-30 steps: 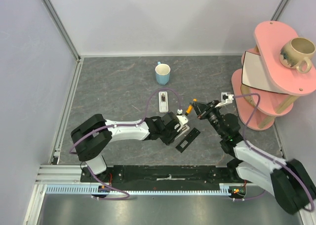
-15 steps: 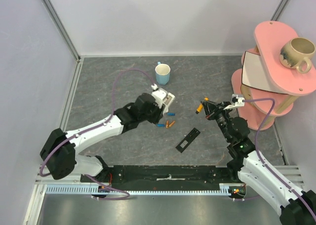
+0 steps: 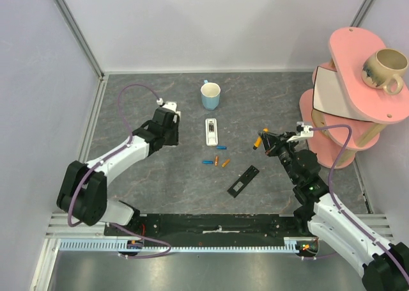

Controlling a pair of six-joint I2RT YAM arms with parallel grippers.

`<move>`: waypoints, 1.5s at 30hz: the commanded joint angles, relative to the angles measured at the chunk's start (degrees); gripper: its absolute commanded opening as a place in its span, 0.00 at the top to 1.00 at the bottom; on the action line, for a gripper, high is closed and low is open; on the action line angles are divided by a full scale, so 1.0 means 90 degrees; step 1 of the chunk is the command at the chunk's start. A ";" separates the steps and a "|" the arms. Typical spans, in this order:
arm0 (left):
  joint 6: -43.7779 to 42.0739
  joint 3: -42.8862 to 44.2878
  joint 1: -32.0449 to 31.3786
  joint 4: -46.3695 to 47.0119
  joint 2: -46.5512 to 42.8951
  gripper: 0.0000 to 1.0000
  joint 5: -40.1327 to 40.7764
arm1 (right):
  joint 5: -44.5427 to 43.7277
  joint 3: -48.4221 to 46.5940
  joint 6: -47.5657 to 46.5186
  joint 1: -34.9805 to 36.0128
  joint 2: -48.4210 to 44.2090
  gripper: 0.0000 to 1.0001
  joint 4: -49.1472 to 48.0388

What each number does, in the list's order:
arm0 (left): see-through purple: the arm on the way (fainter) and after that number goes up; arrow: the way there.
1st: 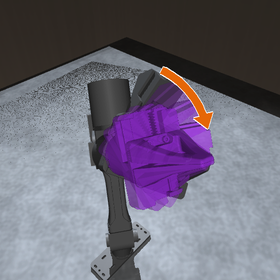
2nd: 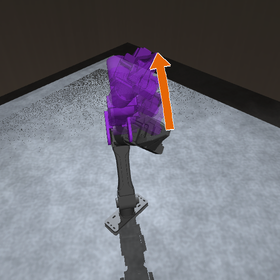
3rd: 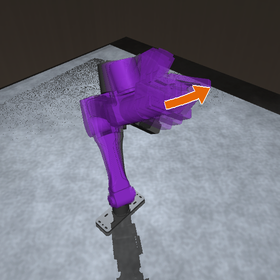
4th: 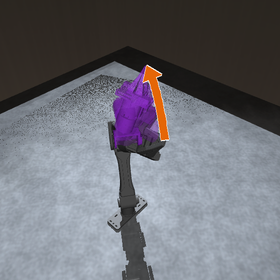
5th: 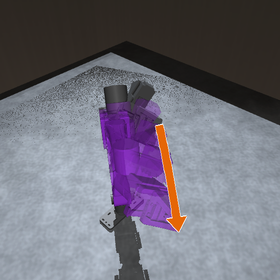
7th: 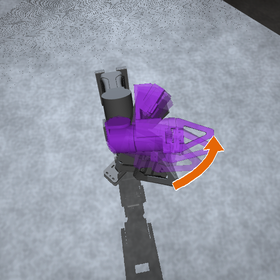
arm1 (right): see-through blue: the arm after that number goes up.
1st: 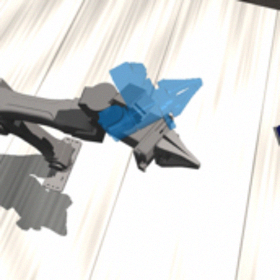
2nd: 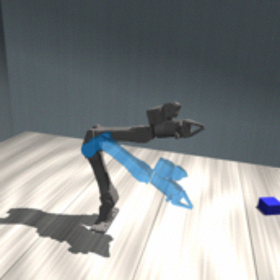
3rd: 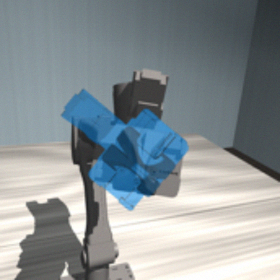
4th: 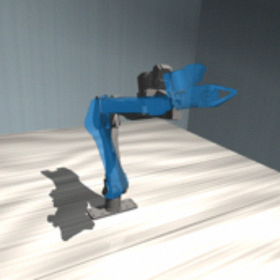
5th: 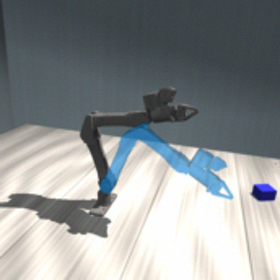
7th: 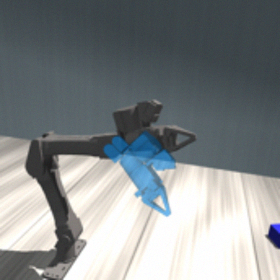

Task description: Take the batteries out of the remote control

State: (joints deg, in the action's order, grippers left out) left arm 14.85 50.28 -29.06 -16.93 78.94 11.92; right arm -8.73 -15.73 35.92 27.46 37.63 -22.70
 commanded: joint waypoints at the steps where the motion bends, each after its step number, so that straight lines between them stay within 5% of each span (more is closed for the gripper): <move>1: 0.0498 -0.0098 0.0581 -0.0062 0.0428 0.98 -0.0074 | -0.0016 -0.0176 -0.0124 -0.0024 -0.0070 1.00 -0.0085; 7: 0.0430 -0.0177 0.0865 0.0016 0.0975 0.91 -0.0251 | 0.0013 -0.0176 -0.0134 -0.0014 0.0018 1.00 -0.0085; 11: 0.0391 -0.0196 0.0875 0.0045 0.1131 0.51 -0.0231 | 0.0042 -0.0167 -0.0114 -0.0024 0.0057 1.00 -0.0105; 16: 0.0371 -0.0274 0.0865 0.0094 0.1015 0.32 -0.0202 | 0.0042 -0.0147 -0.0114 -0.0014 0.0009 1.00 -0.0076; 34: 0.0625 0.0017 0.0407 0.0134 0.0233 0.30 -0.0886 | 0.0111 -0.0079 -0.0046 -0.0014 0.0077 1.00 -0.0173; 45: 0.0733 0.1990 -0.0873 -0.0170 0.2077 0.29 -0.0494 | 0.0131 -0.0069 -0.0036 -0.0014 -0.0069 1.00 -0.0056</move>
State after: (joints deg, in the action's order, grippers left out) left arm 18.85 62.24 -35.07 -17.89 91.46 6.11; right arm -7.73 -15.73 35.53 27.46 38.22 -22.11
